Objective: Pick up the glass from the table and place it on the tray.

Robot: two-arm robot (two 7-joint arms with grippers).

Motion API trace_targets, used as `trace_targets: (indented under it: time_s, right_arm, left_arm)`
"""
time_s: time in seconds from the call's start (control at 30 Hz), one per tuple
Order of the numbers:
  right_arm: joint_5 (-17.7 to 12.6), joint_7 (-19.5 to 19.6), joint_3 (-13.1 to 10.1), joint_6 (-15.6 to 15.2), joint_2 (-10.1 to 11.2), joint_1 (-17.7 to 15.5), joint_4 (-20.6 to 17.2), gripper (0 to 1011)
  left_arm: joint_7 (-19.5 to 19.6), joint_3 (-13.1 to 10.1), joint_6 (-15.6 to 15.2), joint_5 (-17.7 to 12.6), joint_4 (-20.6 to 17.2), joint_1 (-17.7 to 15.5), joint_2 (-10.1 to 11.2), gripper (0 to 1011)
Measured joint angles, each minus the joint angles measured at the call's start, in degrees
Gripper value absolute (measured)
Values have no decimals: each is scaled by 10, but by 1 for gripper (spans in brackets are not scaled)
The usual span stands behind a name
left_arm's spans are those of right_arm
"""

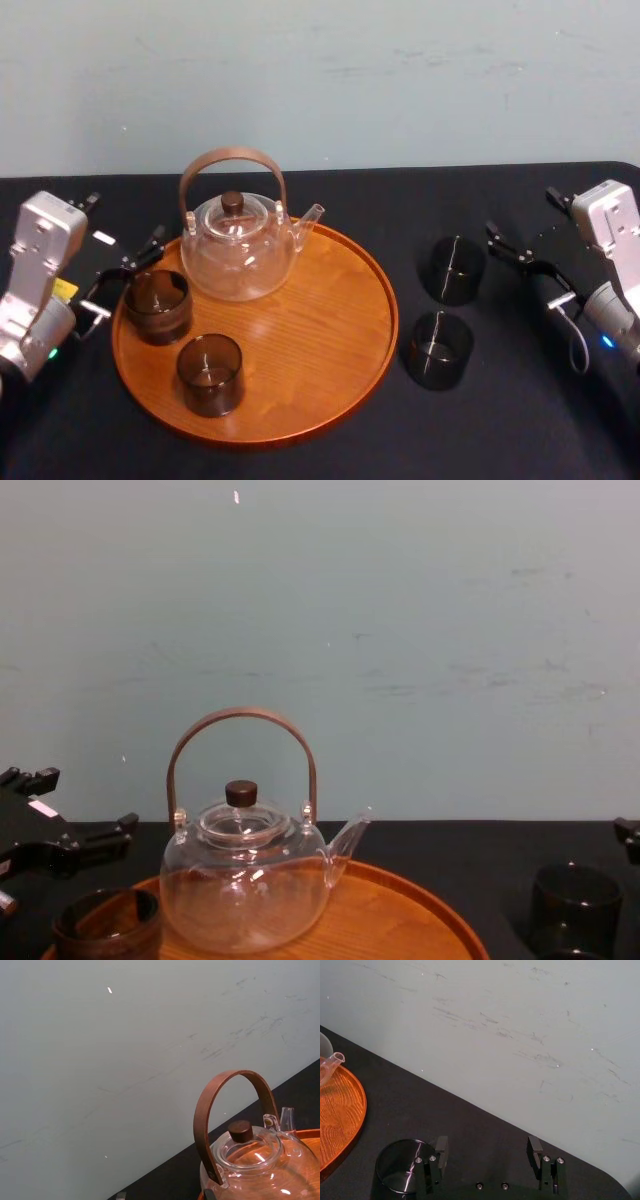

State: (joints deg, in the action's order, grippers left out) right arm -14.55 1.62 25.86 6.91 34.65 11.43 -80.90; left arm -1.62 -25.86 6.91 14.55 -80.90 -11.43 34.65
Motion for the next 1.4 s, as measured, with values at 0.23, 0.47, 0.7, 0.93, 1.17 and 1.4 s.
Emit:
trace_targets:
  time_s: [0.23,0.47,0.7,0.93,1.17,1.4]
  right_arm:
    - [-1,-10,-7,-1,1,-6,-5,1002]
    - [-11,-26,-27,-11,14,-33,-29,1002]
    - [-29,-42,-51,-25,32,-66,-64,1003]
    - [-64,-67,-81,-53,55,-109,-111,1002]
    - [-95,-87,-108,-80,73,-153,-149,1002]
    - [-108,-107,-124,-109,91,-192,-180,1002]
  left_arm:
    - [0,0,0,0,0,0,0,1001]
    - [0,0,0,0,0,0,0,1001]
    - [0,0,0,0,0,0,0,1001]
    - [0,0,0,0,0,0,0,1001]
    - [0,0,0,0,0,0,0,1001]
    - [0,0,0,0,0,0,0,1001]
